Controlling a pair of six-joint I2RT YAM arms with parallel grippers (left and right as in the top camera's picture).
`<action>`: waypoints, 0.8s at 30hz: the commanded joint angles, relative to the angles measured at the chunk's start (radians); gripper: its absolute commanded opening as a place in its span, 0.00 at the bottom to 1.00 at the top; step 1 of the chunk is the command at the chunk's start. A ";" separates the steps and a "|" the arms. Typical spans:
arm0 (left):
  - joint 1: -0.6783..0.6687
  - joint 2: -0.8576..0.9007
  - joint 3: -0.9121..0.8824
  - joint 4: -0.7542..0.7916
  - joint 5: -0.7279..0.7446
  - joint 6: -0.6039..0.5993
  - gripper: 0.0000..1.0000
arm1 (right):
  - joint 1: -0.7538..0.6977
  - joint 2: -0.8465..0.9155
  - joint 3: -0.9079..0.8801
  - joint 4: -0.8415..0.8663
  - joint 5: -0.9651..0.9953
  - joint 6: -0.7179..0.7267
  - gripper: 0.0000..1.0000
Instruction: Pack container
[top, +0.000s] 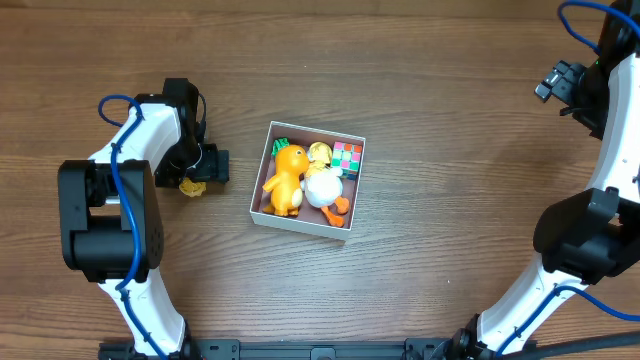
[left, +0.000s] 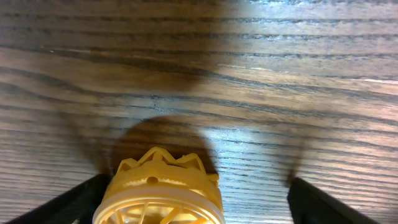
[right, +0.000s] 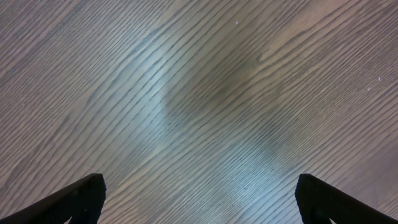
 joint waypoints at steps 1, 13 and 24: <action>0.006 0.018 -0.002 -0.005 0.015 0.018 0.78 | 0.003 -0.017 0.000 0.003 0.000 -0.003 1.00; 0.006 0.017 0.072 -0.068 0.023 0.015 0.62 | 0.003 -0.017 0.000 0.003 0.000 -0.003 1.00; 0.005 0.017 0.412 -0.252 0.017 0.037 0.54 | 0.003 -0.017 0.000 0.003 0.000 -0.003 1.00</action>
